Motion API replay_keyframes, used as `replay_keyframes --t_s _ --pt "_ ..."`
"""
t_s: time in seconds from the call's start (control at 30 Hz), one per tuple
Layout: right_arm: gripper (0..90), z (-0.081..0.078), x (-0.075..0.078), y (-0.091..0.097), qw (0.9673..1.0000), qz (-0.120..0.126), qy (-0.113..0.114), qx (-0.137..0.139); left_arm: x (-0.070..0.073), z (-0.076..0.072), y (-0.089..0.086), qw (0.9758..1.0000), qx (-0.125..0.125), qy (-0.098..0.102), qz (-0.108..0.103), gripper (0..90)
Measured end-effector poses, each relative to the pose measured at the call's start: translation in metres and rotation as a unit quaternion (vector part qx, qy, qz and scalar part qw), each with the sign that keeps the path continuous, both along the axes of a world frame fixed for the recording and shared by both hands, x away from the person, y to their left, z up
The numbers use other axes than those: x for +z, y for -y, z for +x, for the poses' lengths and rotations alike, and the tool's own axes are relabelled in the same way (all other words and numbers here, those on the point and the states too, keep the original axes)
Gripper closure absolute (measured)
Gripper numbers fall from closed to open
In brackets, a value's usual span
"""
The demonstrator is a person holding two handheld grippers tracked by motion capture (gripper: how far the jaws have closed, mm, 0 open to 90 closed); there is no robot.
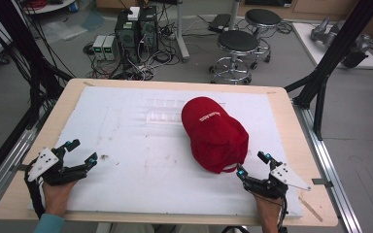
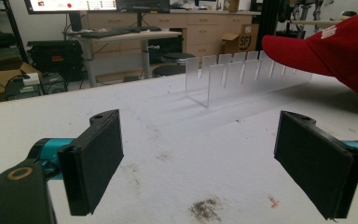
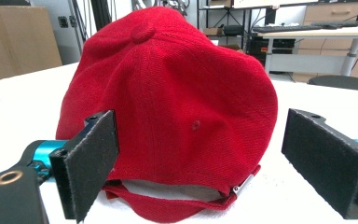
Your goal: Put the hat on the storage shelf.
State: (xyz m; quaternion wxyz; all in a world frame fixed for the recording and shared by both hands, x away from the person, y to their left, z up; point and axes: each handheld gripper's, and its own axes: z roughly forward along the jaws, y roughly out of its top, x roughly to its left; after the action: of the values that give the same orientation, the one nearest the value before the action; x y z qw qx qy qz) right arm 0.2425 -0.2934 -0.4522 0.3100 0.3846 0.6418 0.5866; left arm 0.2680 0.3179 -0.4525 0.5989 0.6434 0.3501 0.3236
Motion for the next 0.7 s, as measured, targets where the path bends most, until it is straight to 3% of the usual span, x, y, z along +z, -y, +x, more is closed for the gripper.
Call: replay_keyframes --t_s 0.7 --pt "10.0 0.0004 0.0003 0.0017 0.9999 0.009 -0.006 0.002 -0.0003 -0.0004 -0.0004 1.0000 0.002 0.003 -0.003 15.8"
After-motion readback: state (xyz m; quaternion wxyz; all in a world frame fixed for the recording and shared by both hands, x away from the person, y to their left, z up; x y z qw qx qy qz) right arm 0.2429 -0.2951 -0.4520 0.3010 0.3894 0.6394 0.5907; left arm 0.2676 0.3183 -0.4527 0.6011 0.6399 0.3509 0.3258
